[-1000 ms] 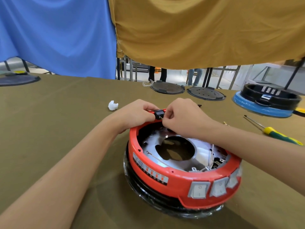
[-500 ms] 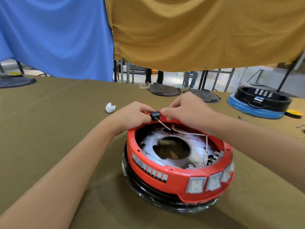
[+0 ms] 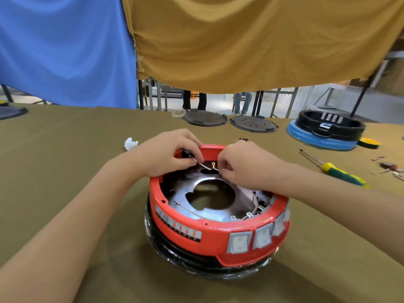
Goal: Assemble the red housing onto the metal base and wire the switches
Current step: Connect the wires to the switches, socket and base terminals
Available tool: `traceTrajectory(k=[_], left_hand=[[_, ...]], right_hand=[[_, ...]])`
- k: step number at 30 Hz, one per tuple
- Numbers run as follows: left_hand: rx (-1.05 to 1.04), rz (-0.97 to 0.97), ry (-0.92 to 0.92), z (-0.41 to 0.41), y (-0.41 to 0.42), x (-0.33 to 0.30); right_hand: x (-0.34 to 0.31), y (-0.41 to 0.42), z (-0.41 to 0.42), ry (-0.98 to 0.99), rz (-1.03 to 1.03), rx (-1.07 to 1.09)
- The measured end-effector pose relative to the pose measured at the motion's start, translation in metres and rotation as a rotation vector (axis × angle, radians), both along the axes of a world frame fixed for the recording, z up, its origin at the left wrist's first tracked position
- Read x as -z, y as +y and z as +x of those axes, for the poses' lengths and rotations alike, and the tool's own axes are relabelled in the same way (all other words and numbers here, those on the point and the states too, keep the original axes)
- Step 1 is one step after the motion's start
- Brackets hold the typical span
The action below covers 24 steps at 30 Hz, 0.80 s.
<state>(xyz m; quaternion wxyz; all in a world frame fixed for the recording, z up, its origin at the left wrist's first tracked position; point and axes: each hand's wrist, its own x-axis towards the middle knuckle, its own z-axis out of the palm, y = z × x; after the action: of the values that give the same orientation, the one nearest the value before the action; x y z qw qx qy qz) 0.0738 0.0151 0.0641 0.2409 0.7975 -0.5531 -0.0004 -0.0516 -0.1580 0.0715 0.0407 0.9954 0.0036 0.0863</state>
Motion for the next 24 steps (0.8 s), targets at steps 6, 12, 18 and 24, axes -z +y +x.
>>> traceTrajectory(k=[6,12,18,24], left_hand=[[-0.016,0.071,-0.075,-0.004,-0.004,-0.005],[-0.047,0.147,-0.223,-0.002,-0.017,-0.017],[-0.024,0.256,-0.359,0.0,-0.037,-0.017],[-0.039,0.201,-0.467,0.002,-0.035,-0.005]], right_hand=[[0.002,0.004,0.009,-0.051,0.051,0.082],[-0.004,-0.003,0.0,-0.061,0.104,0.065],[-0.015,-0.033,-0.01,-0.099,0.173,0.052],[0.002,-0.036,-0.002,0.043,0.281,0.123]])
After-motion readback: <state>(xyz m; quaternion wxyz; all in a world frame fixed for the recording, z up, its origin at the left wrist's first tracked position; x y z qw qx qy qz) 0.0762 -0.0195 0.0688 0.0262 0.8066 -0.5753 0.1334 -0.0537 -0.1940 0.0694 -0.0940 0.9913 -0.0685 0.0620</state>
